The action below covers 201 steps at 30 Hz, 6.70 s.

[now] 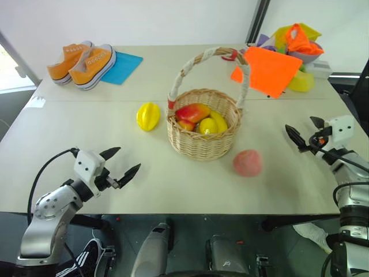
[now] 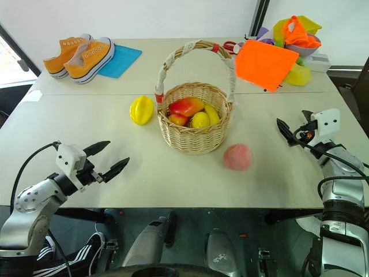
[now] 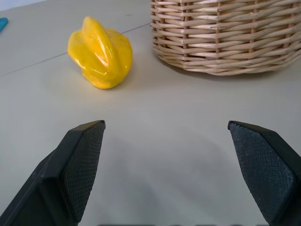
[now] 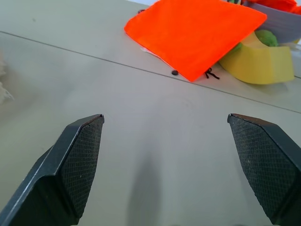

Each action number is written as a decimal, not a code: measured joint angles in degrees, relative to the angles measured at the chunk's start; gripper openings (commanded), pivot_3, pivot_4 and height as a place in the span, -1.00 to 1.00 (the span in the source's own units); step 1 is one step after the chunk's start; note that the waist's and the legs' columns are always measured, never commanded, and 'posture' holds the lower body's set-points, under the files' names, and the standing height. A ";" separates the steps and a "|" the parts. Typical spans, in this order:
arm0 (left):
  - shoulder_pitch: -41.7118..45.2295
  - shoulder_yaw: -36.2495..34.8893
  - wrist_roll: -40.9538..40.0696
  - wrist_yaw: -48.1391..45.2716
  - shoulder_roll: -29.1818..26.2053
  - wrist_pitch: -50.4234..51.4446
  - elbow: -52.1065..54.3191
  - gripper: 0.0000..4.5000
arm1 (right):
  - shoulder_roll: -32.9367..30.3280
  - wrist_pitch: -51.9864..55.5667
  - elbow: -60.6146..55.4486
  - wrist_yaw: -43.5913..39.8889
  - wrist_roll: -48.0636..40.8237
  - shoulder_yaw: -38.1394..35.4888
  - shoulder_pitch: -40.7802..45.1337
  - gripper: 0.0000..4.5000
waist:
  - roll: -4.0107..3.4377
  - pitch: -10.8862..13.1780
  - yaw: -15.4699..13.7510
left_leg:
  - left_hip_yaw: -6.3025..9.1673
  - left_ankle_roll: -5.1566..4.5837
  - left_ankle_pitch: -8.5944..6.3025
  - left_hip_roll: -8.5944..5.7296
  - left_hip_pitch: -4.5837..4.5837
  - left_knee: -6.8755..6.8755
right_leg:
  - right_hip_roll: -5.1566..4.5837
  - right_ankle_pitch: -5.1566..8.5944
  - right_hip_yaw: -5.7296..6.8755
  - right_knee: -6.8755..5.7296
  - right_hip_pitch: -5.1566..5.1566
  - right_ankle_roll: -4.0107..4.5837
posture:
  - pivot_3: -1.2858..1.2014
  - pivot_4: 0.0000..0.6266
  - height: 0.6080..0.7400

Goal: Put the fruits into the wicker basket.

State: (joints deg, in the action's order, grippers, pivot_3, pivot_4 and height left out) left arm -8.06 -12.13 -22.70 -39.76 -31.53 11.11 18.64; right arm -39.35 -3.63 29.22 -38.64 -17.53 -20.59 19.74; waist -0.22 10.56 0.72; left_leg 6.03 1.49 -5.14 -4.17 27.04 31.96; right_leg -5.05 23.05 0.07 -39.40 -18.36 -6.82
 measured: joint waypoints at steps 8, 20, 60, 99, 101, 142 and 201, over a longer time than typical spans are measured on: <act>1.16 1.75 2.43 1.13 0.15 -0.53 -0.09 1.00 | 0.41 -0.60 0.32 0.05 0.44 0.36 0.59 0.95 | 0.00 0.00 -0.11 | -0.01 0.00 0.00 0.00 0.00 0.00 | 0.00 0.00 0.00 0.00 0.01 0.00 | 0.03 -0.52 1.00; 5.33 2.29 2.52 1.43 2.68 -1.80 -2.79 1.00 | 0.68 -0.64 -2.52 -0.11 -0.68 0.48 0.31 0.95 | 0.00 0.00 -0.02 | -0.01 0.00 0.00 0.00 0.00 0.00 | 0.02 0.00 0.00 0.00 0.01 -0.01 | 0.03 -0.52 1.00; 37.75 11.44 18.99 30.20 18.97 9.40 -27.17 1.00 | -2.70 16.60 -49.45 -10.62 -8.41 13.55 -4.16 0.95 | 0.38 -0.06 -1.24 | 0.09 -0.05 -0.01 -0.12 0.30 0.18 | 0.00 -0.07 0.14 0.02 0.06 -0.14 | 0.03 -0.52 1.00; 16.70 -4.61 -22.25 2.37 0.09 25.98 13.62 -0.94 | -3.44 13.76 -44.04 -16.32 -7.66 12.33 -3.57 1.00 | 0.27 -0.07 -1.52 | 0.16 0.00 -0.01 -0.04 0.20 0.13 | -0.14 -0.08 0.07 0.18 -0.01 -0.04 | 0.03 -0.52 1.00; 18.55 -2.61 -23.01 3.35 0.18 26.74 14.81 -0.94 | -4.27 15.04 -44.45 -17.79 -10.36 10.71 -3.74 1.00 | 0.27 -0.07 -1.46 | 0.15 -0.01 -0.01 -0.04 0.20 0.13 | -0.13 -0.09 0.08 0.18 0.00 -0.05 | 0.03 -0.52 1.00; 9.69 5.65 -13.28 -12.76 -9.48 14.82 18.42 0.34 | -15.40 22.93 -42.40 -23.37 -4.16 12.95 -14.84 1.00 | 0.29 -0.05 -1.83 | 0.10 -0.06 -0.07 -0.01 0.25 0.09 | -0.19 0.03 0.08 0.32 -0.01 0.17 | 0.03 -0.52 1.00; 10.59 6.48 -9.90 -3.69 -1.27 7.05 11.96 1.00 | 0.28 29.95 -39.15 -4.86 -11.81 7.01 4.23 0.98 | 0.22 0.00 -0.91 | -0.01 -0.11 -0.09 -0.01 0.27 0.03 | -0.20 -0.07 0.08 0.32 -0.15 0.00 | 0.03 -0.52 1.00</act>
State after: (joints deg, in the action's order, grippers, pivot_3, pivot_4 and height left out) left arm 2.52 -5.66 -32.60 -43.46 -32.80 18.16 30.60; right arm -39.07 26.32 -9.93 -43.50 -29.34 -13.58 23.97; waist 0.01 10.56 -0.19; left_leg 6.01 1.38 -5.23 -4.18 27.31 31.99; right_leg -5.25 22.99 0.15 -39.08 -18.51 -6.82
